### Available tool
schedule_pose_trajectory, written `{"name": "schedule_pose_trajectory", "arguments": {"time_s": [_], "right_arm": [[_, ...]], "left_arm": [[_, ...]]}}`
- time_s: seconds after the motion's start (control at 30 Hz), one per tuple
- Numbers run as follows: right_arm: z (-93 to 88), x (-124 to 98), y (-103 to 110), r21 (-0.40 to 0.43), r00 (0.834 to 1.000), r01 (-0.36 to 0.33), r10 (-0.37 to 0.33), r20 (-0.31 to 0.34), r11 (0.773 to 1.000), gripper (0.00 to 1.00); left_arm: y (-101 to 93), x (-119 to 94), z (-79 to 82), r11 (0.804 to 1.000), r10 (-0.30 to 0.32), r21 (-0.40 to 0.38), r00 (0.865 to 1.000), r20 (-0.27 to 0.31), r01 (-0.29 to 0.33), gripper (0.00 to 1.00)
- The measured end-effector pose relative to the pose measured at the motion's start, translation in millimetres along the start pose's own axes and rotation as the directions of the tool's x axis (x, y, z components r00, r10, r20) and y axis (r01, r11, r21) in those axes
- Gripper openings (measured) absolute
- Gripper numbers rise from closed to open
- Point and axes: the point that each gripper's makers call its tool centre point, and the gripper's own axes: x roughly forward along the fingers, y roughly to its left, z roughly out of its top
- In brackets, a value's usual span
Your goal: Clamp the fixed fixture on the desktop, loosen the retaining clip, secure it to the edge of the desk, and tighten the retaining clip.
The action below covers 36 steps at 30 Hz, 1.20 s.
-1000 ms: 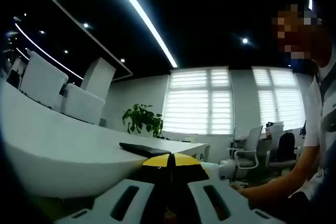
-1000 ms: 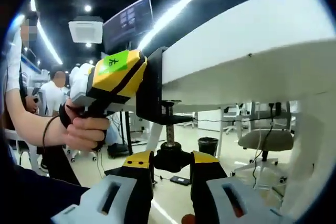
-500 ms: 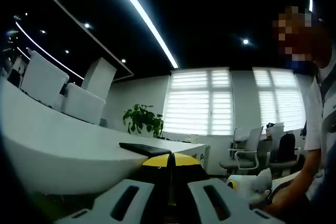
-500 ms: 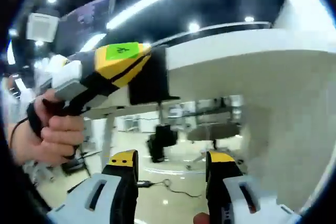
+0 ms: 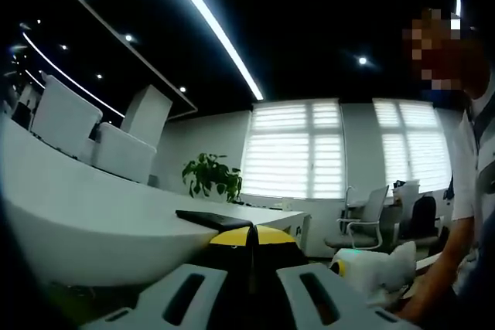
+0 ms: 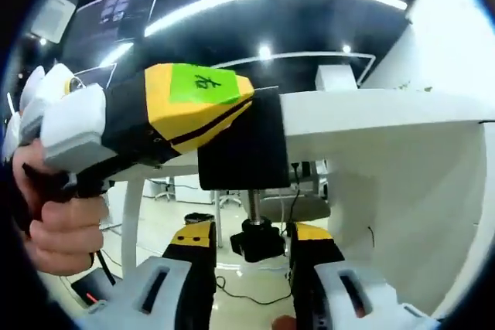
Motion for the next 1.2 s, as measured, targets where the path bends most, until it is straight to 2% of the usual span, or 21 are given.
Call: {"name": "schedule_pose_trajectory", "arguments": {"time_s": [0.03,0.13,0.23,0.37,0.47,0.53,0.6,0.67,0.7,0.77,0.87,0.93,0.97,1.0,1.03,1.07,1.17,1.2], "right_arm": [[-1.7,9,-1,0.003,1.0,0.006,-0.006,-0.006,1.0,0.3],[-2.4,11,-6,0.011,1.0,0.013,-0.013,-0.011,1.0,0.27],[-1.7,9,-3,-0.015,1.0,-0.02,0.02,-0.002,1.0,0.27],[-1.0,10,1,-0.019,0.992,-0.119,0.12,0.031,0.993,0.26],[-0.1,9,4,-0.044,0.972,-0.23,0.232,0.043,0.972,0.26],[-3.4,11,9,-0.07,0.944,-0.323,0.326,0.047,0.944,0.25],[0.0,6,11,-0.085,0.922,-0.38,0.385,0.051,0.921,0.25],[0.7,7,11,-0.124,0.89,-0.441,0.451,0.069,0.889,0.25],[0.2,5,13,-0.1,0.869,-0.482,0.489,0.072,0.871,0.25],[-0.1,5,15,-0.069,0.844,-0.527,0.531,0.075,0.847,0.25],[-1.6,5,22,-0.027,0.783,-0.62,0.62,0.053,0.784,0.25],[-1.7,5,23,-0.03,0.755,-0.653,0.654,0.045,0.757,0.25],[-3.2,7,23,-0.007,0.735,-0.677,0.677,0.041,0.736,0.25],[-3.0,10,21,-0.016,0.733,-0.68,0.68,0.038,0.733,0.25],[-1.5,6,24,-0.039,0.722,-0.69,0.691,0.038,0.723,0.25],[-1.5,6,24,-0.03,0.717,-0.696,0.697,0.037,0.717,0.25],[-2.5,4,28,0.013,0.679,-0.734,0.733,0.042,0.679,0.25],[-2.6,4,28,0.011,0.678,-0.734,0.734,0.042,0.679,0.25]], "left_arm": [[-0.1,0,0.0,1.0,0.001,-0.002,1.0,-0.001,-0.001,0.02],[-0.2,0,-0.3,1.0,-0.003,-0.004,1.0,-0.004,0.003,0.02],[-0.5,0,0.2,1.0,-0.005,-0.006,1.0,-0.001,0.005,0.02],[-0.4,0,0.2,1.0,-0.004,-0.005,1.0,0.0,0.004,0.02],[-0.5,0,-0.2,1.0,-0.001,0.001,1.0,-0.008,0.001,0.02],[-0.5,0,-0.5,1.0,-0.001,0.002,1.0,-0.013,0.001,0.02],[-0.4,0,-0.4,1.0,-0.001,-0.001,1.0,-0.009,0.001,0.02],[-0.2,0,-0.2,1.0,0.0,-0.007,1.0,0.001,0.0,0.02],[-0.3,0,0.0,1.0,0.001,-0.009,1.0,0.006,-0.001,0.02],[-0.2,0,0.1,1.0,0.001,-0.011,1.0,0.008,-0.001,0.02],[-0.2,0,0.2,1.0,0.0,-0.008,1.0,0.0,0.0,0.02],[-0.1,0,0.0,1.0,0.0,-0.007,1.0,-0.005,0.0,0.02],[0.0,0,-0.1,1.0,-0.001,-0.007,1.0,-0.006,0.001,0.02],[0.2,0,-0.1,1.0,0.0,-0.008,1.0,-0.006,0.0,0.02],[0.3,0,-0.1,1.0,0.0,-0.008,1.0,-0.006,0.0,0.02],[0.4,0,-0.1,1.0,0.0,-0.008,1.0,-0.005,0.0,0.02],[0.6,0,0.0,1.0,0.002,-0.01,1.0,-0.001,-0.002,0.02],[0.6,0,0.0,1.0,0.002,-0.01,1.0,0.0,-0.002,0.02]]}}
